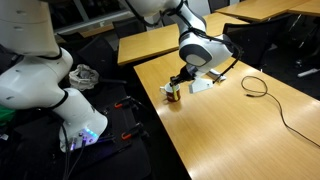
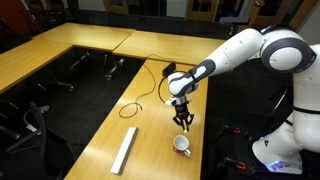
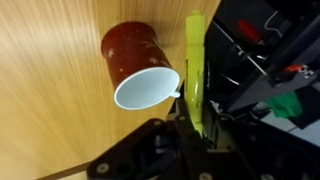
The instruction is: Put the marker in the mug
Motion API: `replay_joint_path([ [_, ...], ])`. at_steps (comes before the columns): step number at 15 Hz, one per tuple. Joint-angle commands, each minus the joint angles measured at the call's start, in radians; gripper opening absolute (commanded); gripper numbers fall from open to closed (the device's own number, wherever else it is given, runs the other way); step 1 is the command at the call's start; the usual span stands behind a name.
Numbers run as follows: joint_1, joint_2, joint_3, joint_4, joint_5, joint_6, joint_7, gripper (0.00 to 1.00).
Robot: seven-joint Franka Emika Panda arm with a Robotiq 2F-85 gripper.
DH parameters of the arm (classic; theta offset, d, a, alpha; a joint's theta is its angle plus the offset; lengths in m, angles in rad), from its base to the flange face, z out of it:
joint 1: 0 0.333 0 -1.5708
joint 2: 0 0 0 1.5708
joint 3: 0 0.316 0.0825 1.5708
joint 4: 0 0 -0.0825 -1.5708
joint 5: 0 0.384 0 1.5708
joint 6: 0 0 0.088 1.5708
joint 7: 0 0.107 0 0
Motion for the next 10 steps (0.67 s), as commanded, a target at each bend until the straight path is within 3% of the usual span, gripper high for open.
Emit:
replay_joint_path([
  [1,0.072,0.029,-0.062,0.065,0.045,-0.093,-0.105,0.05],
  [10,0.148,0.129,-0.073,0.199,0.133,-0.208,-0.25,0.05],
])
